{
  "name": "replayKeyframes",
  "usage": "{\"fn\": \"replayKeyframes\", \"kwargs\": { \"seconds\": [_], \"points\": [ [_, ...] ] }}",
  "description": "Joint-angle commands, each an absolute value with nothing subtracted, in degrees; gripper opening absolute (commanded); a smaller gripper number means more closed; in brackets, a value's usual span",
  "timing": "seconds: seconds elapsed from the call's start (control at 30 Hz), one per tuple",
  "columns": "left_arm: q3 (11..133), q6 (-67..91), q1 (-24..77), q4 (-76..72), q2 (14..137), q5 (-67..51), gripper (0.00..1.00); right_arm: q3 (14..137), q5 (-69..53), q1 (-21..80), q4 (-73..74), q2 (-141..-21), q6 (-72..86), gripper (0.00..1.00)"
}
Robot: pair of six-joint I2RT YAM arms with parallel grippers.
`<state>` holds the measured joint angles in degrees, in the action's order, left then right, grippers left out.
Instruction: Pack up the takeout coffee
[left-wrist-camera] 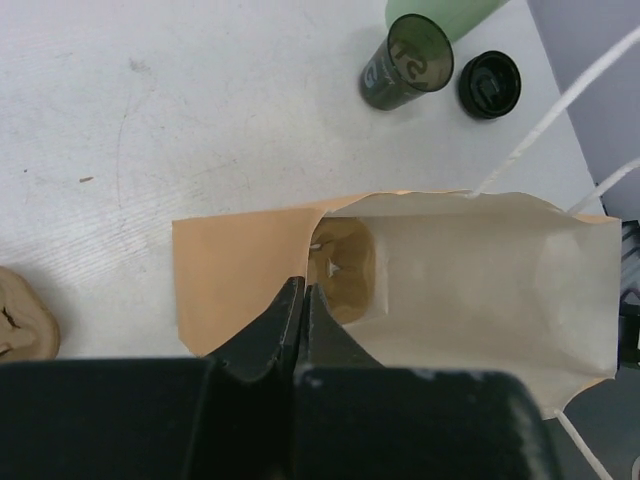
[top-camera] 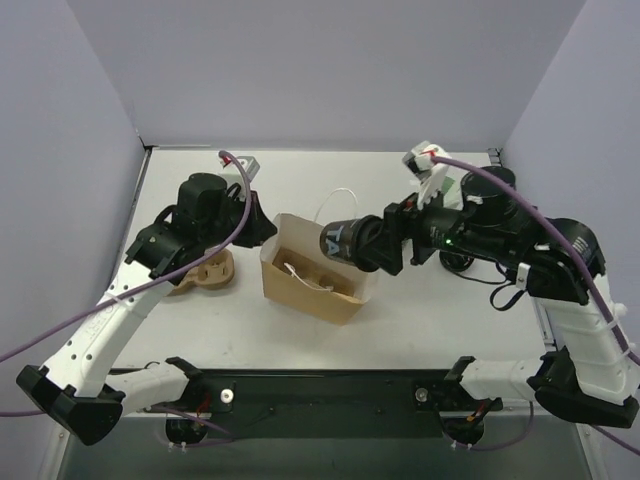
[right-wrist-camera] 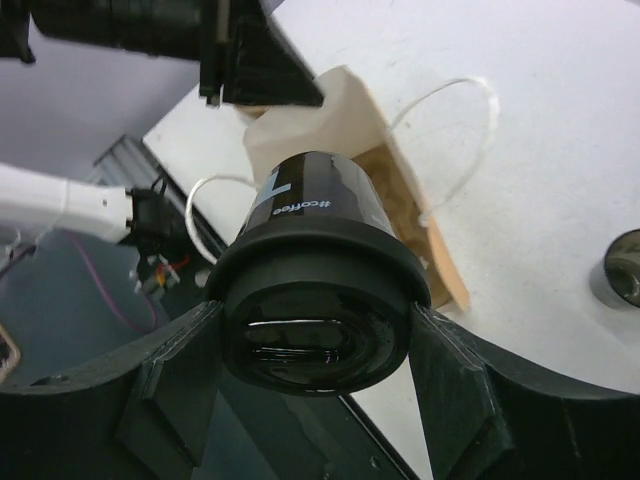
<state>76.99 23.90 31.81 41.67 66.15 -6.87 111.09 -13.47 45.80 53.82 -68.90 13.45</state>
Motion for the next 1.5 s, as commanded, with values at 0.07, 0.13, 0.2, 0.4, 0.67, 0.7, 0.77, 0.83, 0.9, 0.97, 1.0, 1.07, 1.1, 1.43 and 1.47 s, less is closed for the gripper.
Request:
{"fn": "replayKeyframes", "kwargs": {
  "seconds": [0.07, 0.13, 0.2, 0.4, 0.67, 0.7, 0.77, 0.83, 0.9, 0.97, 1.0, 1.07, 1.1, 1.43, 1.47],
  "points": [
    [71.3, 21.6, 32.1, 28.7, 60.2, -11.9, 0.00, 108.4, -1.5, 53.5, 52.9, -73.7, 9.4, 0.45],
    [69.2, 21.2, 32.1, 25.6, 58.5, -13.1, 0.00, 108.1, 1.5, 54.5, 53.6, -75.6, 8.1, 0.44],
    [66.9, 21.0, 32.1, 21.6, 57.5, -15.4, 0.00, 106.6, 5.0, 56.1, 53.8, -76.3, 6.5, 0.44],
    [65.6, 20.2, 32.2, 16.5, 57.3, -15.5, 0.00, 102.5, 9.6, 60.8, 53.9, -78.6, 3.1, 0.43],
    [54.1, 20.9, 32.3, 5.4, 51.2, -20.1, 0.00, 91.2, 16.0, 65.6, 49.5, -75.7, 0.6, 0.43],
    [53.4, 20.9, 32.3, 5.7, 51.1, -21.6, 0.00, 89.0, 16.4, 65.7, 48.7, -74.8, 0.5, 0.43],
    [52.8, 20.7, 32.3, 7.2, 50.9, -22.0, 0.00, 87.4, 17.4, 66.2, 46.9, -74.4, 0.5, 0.43],
    [52.7, 19.8, 32.3, 9.0, 50.8, -22.0, 0.00, 86.2, 17.8, 66.3, 45.9, -74.2, -1.2, 0.43],
    [52.7, 19.2, 32.3, 9.8, 50.6, -22.0, 0.00, 86.1, 18.3, 66.3, 44.8, -74.6, -2.8, 0.43],
    [52.8, 18.5, 32.3, 10.4, 50.5, -22.1, 0.00, 85.3, 18.1, 66.4, 42.9, -74.9, -4.4, 0.43],
    [52.7, 18.5, 32.3, 10.7, 50.5, -22.4, 0.00, 84.7, 17.5, 66.4, 41.9, -74.9, -5.8, 0.43],
    [52.8, 18.6, 32.3, 11.3, 50.4, -22.8, 0.00, 82.4, 16.9, 66.4, 37.8, -74.8, -7.0, 0.43],
    [52.6, 18.8, 32.3, 11.4, 50.2, -23.0, 0.00, 81.7, 16.4, 66.4, 36.4, -74.9, -8.2, 0.43],
    [49.5, 17.0, 32.3, 12.1, 46.5, -24.3, 0.00, 75.9, 15.0, 65.7, 23.7, -78.5, -11.8, 0.42],
    [48.5, 16.8, 32.3, 12.2, 46.2, -24.5, 0.00, 74.9, 15.4, 65.7, 22.6, -78.6, -12.0, 0.42]
  ]
}}
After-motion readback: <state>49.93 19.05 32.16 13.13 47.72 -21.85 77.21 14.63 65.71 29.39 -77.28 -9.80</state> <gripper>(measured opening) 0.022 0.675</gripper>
